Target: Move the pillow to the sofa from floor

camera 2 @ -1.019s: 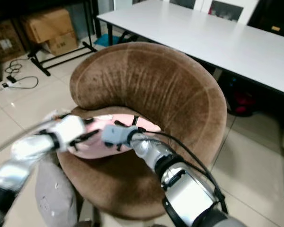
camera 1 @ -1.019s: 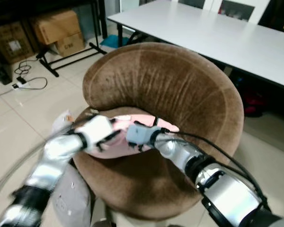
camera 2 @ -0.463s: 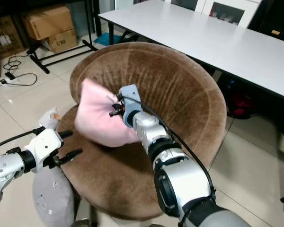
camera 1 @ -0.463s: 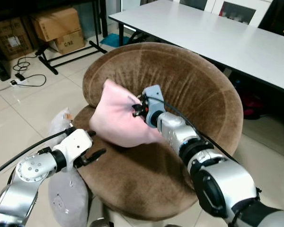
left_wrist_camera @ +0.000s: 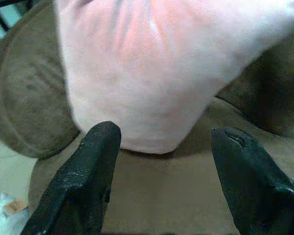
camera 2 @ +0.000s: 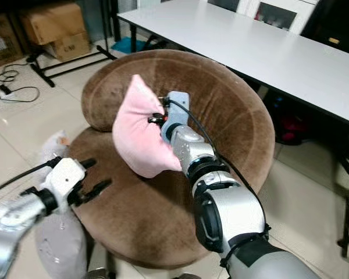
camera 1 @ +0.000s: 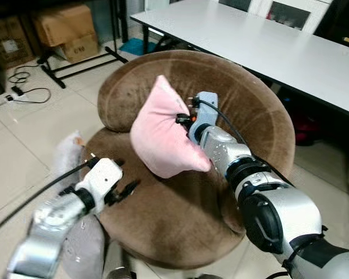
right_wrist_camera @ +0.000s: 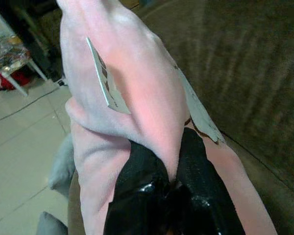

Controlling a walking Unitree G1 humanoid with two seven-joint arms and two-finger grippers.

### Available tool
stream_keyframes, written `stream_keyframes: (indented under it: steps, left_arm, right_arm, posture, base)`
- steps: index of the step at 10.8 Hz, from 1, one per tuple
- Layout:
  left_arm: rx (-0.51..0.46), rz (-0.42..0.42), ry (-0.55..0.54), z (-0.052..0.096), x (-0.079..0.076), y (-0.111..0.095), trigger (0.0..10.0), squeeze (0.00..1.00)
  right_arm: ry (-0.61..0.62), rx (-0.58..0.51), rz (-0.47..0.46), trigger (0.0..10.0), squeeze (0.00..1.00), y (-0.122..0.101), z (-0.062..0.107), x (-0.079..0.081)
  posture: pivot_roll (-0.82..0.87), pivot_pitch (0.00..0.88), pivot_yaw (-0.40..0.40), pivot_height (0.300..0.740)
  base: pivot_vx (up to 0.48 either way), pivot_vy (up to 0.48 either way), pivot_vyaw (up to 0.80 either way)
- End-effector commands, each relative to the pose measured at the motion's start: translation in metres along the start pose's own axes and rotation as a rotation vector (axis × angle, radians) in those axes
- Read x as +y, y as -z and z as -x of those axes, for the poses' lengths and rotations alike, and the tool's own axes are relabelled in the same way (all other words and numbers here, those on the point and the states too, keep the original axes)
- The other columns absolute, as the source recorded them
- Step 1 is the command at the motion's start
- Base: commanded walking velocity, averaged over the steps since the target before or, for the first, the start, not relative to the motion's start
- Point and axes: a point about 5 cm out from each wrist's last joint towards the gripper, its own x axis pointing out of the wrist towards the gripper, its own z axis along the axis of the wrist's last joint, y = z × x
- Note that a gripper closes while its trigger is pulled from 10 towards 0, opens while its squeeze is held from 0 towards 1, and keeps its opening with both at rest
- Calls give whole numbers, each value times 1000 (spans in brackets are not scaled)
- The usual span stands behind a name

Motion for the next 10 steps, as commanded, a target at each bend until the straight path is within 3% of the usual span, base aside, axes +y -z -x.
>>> stream_keyframes:
  steps: [1,2,3,5,7,10]
  left_arm:
    - [23,20,-45,-1,-1,1,10000,0]
    - [15,77,-107,-4,-2,0,10000,0]
    - [-8,82,-135,-6,-6,-5,10000,0]
    - [-21,73,-150,-7,-8,-8,10000,0]
    - [5,2,-126,1,-18,-7,10000,0]
    - [22,-83,-103,27,-25,-13,10000,0]
  right_arm:
    - [-1,-53,-25,0,0,-16,0,0]
    - [24,-67,-122,0,0,-20,0,-3]
    - [86,-57,-157,0,0,-20,2,-11]
    - [141,-59,-148,0,0,-21,3,-17]
    - [266,-29,-168,0,0,-19,6,-33]
    - [399,-23,-77,0,0,-23,12,-52]
  posture:
    - [-22,33,-107,740]
    - [-25,34,-98,740]
    - [-23,47,-103,740]
    - [-24,55,-110,740]
    - [-19,96,-140,740]
    - [8,200,-144,740]
  base:
    - [0,0,0]
    - [0,0,0]
    - [0,0,0]
    - [0,0,0]
    - [0,0,0]
    - [0,0,0]
